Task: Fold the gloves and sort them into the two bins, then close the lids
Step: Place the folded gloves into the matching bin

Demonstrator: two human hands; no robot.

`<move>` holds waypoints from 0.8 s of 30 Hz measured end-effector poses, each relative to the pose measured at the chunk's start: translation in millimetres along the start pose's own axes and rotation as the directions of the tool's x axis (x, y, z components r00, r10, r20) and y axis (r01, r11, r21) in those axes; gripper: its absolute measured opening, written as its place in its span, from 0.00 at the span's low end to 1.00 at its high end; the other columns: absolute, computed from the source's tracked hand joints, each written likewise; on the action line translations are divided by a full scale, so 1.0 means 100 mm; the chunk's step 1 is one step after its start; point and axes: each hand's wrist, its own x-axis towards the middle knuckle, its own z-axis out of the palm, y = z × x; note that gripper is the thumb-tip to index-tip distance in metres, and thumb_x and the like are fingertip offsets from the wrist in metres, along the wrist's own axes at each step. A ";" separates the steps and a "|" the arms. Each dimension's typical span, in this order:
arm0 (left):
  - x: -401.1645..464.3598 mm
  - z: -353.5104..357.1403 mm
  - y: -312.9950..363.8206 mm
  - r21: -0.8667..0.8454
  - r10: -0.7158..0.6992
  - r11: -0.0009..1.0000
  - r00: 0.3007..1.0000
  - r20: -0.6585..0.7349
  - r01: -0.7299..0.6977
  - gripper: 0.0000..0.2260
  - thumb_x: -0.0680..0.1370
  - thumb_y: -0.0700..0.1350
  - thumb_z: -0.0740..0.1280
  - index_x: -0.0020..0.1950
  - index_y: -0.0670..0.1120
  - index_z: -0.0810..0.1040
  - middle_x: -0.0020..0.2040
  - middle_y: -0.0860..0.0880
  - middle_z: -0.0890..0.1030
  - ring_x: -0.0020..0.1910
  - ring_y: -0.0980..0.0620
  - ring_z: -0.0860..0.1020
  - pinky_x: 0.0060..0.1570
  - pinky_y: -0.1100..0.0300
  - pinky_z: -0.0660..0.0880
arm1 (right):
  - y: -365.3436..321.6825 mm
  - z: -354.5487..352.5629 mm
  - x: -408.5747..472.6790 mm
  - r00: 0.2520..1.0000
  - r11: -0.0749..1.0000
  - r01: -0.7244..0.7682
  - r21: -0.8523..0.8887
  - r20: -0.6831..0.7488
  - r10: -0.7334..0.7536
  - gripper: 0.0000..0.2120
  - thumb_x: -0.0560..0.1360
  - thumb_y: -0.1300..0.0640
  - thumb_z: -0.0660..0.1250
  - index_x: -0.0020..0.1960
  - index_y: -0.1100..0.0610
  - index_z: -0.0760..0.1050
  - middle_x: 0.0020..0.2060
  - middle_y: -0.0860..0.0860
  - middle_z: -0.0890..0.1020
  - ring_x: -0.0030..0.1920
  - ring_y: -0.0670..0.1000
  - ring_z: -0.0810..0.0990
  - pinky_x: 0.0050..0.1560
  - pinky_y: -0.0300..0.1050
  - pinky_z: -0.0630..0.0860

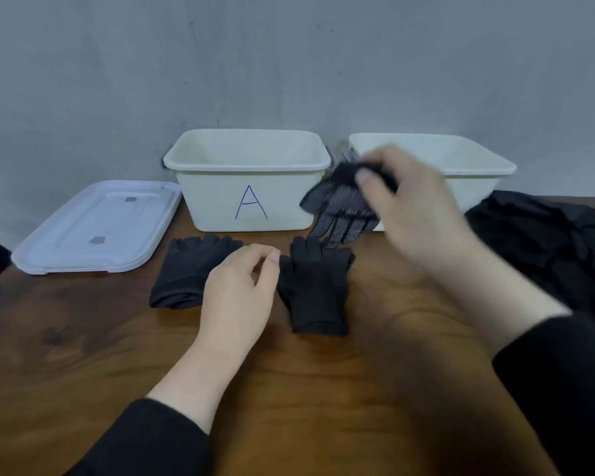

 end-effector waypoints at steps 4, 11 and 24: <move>0.01 -0.03 0.01 -0.003 -0.030 1.000 0.999 -0.031 0.030 0.09 0.82 0.49 0.62 0.52 0.52 0.82 0.44 0.59 0.81 0.46 0.60 0.78 0.46 0.67 0.73 | 0.26 0.45 -0.92 0.843 0.987 0.069 -0.145 0.538 0.020 0.15 0.82 0.45 0.62 0.67 0.44 0.75 0.68 0.38 0.76 0.71 0.36 0.68 0.75 0.40 0.60; -0.02 0.14 -0.10 0.312 -0.078 0.950 0.967 0.243 -0.002 0.15 0.82 0.56 0.60 0.66 0.55 0.76 0.56 0.56 0.80 0.55 0.56 0.77 0.55 0.57 0.76 | 0.43 0.53 -1.10 0.927 0.949 -0.267 -0.169 0.224 0.301 0.23 0.82 0.42 0.61 0.75 0.46 0.68 0.74 0.40 0.68 0.73 0.42 0.68 0.70 0.38 0.65; 0.05 0.44 -0.08 0.379 -0.078 0.925 0.979 0.186 0.002 0.15 0.80 0.42 0.66 0.66 0.49 0.78 0.51 0.48 0.79 0.53 0.45 0.76 0.55 0.48 0.75 | 0.46 0.82 -1.02 0.906 0.957 -0.170 -0.234 0.347 0.245 0.24 0.85 0.48 0.57 0.79 0.51 0.63 0.78 0.48 0.65 0.78 0.46 0.62 0.78 0.41 0.52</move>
